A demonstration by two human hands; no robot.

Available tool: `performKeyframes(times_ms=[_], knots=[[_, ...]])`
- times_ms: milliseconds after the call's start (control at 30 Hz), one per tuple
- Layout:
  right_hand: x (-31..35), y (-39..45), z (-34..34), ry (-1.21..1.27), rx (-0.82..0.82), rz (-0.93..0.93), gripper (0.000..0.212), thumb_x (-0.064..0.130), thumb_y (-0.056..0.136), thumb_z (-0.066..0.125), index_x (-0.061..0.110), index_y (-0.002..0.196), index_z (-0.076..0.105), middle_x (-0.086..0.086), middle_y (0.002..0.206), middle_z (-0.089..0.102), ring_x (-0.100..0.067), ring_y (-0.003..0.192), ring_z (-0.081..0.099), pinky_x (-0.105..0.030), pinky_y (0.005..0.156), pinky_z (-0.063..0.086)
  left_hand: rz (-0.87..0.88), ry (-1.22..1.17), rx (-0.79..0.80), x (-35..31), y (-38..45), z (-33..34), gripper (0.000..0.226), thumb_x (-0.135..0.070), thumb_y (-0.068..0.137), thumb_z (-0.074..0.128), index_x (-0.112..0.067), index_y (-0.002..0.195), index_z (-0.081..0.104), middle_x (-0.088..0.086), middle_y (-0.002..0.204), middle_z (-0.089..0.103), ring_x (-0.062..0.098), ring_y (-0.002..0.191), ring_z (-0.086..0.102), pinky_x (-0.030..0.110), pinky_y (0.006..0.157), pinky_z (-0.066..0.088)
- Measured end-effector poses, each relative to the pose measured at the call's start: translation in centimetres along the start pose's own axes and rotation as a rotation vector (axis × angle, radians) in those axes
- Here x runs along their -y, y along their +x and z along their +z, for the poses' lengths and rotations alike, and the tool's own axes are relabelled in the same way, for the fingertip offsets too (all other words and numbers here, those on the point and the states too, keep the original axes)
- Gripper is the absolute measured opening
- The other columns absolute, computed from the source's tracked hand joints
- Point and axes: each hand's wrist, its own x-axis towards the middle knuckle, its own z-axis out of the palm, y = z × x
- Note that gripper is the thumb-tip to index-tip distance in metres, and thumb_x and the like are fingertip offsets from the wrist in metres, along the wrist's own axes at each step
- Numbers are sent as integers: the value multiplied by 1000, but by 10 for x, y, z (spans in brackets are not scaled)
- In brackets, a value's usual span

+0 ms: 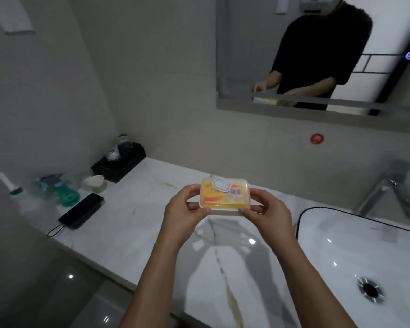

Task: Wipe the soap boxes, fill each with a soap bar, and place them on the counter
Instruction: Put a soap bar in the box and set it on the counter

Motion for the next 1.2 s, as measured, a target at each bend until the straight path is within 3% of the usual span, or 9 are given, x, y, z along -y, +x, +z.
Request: performKeyframes(times_ms=[300,433,533,667,767,867,1033,1200], knots=[[-44,72,-2,-102,-177,179,51,3,77,80,22,123,69,9,114,73,2,82,72,-4,64,47,35,41,197,40,113,56,55,-2,75,79,-37,114,60,-16,116,67,3,95,68,23,85,56],[-70,110,16,-151,-245,265,52,0,75,81,19,121,67,3,113,73,-6,86,72,-11,68,52,37,72,271,67,163,70,53,-2,75,80,-31,115,62,-19,111,68,-1,96,67,17,83,54],[-94,134,28,-178,-285,309,53,-1,75,81,20,120,66,4,114,72,-3,85,72,-13,68,54,23,87,311,88,196,81,55,0,76,78,-33,116,59,-19,109,66,3,97,67,10,79,51],[-123,163,37,-242,-317,345,54,1,75,83,15,124,65,3,115,72,-9,90,73,-25,82,59,14,109,339,115,228,97,62,-2,77,78,-26,130,57,-16,111,65,-5,95,64,2,76,45],[-139,180,40,-289,-301,380,53,4,76,82,12,126,66,1,116,73,-15,97,72,-35,90,59,17,177,372,135,247,109,60,-5,78,77,-23,132,56,-7,116,69,8,98,68,18,86,53],[-156,193,42,-369,-273,380,50,10,76,83,13,123,67,1,113,74,-16,99,70,-36,88,58,-6,241,392,154,264,122,61,-8,79,77,-22,134,55,-2,118,70,14,103,69,34,93,54],[-187,225,47,-448,-223,404,42,14,78,83,17,118,69,3,108,74,-13,91,67,-30,84,56,-41,318,367,180,291,139,65,-5,77,77,-22,136,54,1,124,67,16,114,63,23,93,48],[-211,250,52,-530,-168,410,39,13,79,79,15,116,68,-3,107,75,-20,95,70,-33,86,54,-21,379,360,197,314,155,64,-3,76,72,-26,133,55,3,116,70,20,104,67,28,87,52]])
